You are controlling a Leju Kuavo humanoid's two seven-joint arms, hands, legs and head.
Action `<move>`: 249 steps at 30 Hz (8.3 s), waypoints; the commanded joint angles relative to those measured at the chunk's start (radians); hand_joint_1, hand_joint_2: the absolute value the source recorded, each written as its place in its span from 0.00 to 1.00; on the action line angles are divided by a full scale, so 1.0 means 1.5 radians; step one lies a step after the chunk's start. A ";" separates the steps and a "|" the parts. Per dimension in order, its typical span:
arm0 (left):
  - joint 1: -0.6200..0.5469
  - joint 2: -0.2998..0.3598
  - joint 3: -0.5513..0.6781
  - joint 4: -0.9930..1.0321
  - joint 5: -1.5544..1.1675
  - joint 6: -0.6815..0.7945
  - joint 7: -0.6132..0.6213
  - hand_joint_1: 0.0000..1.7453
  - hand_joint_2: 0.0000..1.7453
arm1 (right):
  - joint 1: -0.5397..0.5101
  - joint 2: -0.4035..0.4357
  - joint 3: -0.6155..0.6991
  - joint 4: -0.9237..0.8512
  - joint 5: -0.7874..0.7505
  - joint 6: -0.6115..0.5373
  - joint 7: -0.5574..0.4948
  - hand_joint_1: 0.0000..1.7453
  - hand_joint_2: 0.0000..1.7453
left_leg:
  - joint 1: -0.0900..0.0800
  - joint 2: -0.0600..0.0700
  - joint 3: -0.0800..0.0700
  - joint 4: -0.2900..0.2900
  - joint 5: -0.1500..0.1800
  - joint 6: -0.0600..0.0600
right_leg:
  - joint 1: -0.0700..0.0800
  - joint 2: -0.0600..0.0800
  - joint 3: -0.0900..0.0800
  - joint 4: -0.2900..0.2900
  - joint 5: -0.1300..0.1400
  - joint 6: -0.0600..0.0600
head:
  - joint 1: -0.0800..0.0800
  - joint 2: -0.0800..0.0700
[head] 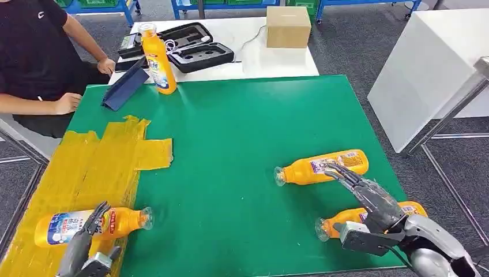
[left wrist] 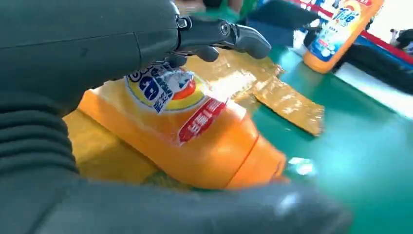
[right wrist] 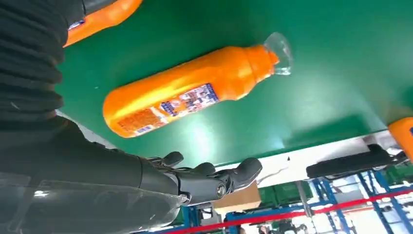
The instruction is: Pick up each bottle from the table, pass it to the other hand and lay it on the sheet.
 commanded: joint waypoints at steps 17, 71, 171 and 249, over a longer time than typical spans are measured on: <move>0.070 -0.041 0.018 -0.279 0.333 -0.167 -0.029 0.00 0.00 | 0.195 -0.033 -0.103 -0.025 0.048 -0.026 0.081 0.00 1.00 | 0.002 0.002 -0.006 0.001 -0.002 -0.001 | 0.002 0.000 -0.004 -0.001 -0.001 -0.001 | 0.000 0.000; -0.016 -0.030 0.015 -0.222 0.378 -0.237 -0.029 0.00 0.00 | -0.013 -0.041 -0.054 0.324 0.225 0.067 0.123 0.00 1.00 | 0.003 0.006 -0.004 -0.001 0.000 0.000 | 0.003 0.004 -0.003 -0.005 0.003 0.000 | 0.000 0.000; -0.117 -0.127 -0.350 -0.109 0.442 -0.134 0.056 0.00 1.00 | -0.442 0.540 0.363 0.641 -0.208 0.033 0.009 1.00 1.00 | 0.017 0.013 0.002 0.000 -0.005 0.000 | 0.016 0.011 0.014 -0.022 0.006 0.002 | 0.001 0.000; -0.202 0.064 0.044 0.390 -0.595 0.441 0.428 1.00 1.00 | -0.424 0.024 0.141 0.309 -0.181 0.094 0.027 0.00 1.00 | 0.014 0.009 0.002 0.000 -0.005 0.000 | 0.014 0.007 0.014 -0.022 0.005 0.003 | 0.000 0.000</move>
